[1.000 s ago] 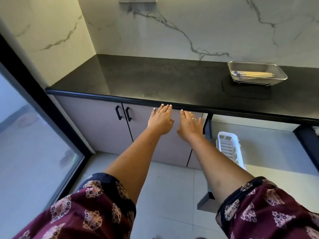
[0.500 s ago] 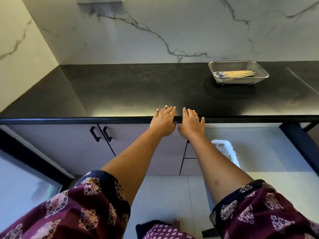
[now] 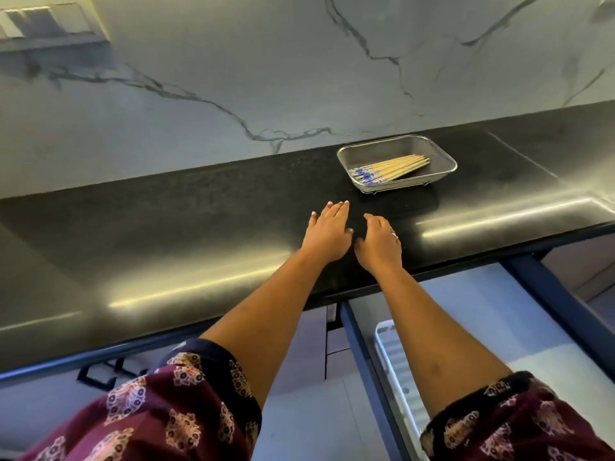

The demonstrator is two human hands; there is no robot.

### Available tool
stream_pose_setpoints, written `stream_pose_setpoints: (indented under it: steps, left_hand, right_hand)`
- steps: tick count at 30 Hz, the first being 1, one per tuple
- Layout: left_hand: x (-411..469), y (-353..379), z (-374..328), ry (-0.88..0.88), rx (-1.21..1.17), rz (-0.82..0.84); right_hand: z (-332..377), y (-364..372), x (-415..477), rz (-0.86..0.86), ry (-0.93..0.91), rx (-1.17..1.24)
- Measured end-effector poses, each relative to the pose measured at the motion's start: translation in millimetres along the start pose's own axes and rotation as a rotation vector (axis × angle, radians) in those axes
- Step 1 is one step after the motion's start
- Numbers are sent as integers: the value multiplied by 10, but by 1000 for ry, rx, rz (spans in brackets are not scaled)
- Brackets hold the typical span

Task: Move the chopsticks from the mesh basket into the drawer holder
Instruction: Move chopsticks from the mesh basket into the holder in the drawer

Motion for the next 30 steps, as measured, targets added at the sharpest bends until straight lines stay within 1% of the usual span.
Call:
stream_pose_setpoints:
  steps: [7, 13, 18, 24, 27, 30]
  left_hand:
    - [453, 61, -190, -3, -82, 27]
    - [940, -78, -367, 30, -327, -131]
    - [1503, -221, -331, 30, -384, -167]
    - [2177, -259, -119, 90, -332, -129]
    - [2426, -198, -84, 134, -235, -89]
    - [2617, -143, -135, 165, -157, -31]
  right_hand:
    - [-216, -113, 271, -59, 137, 292]
    - [-460, -237, 781, -142, 256, 475]
    - [-570, -307, 1300, -240, 344, 578]
    - [-617, -224, 1930, -336, 446, 622]
    - [-607, -106, 2143, -321, 494, 621]
    - [-640, -26, 2331, -296, 552, 572]
Point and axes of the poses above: each hand's wrist, its own x-axis towards the middle knuckle, its own y-axis out of the palm, z = x × y, the point moved 5 cm from there along x, towards the middle knuckle, and after that the axes turned 8 degrees about -y, right-handed, at the moved point
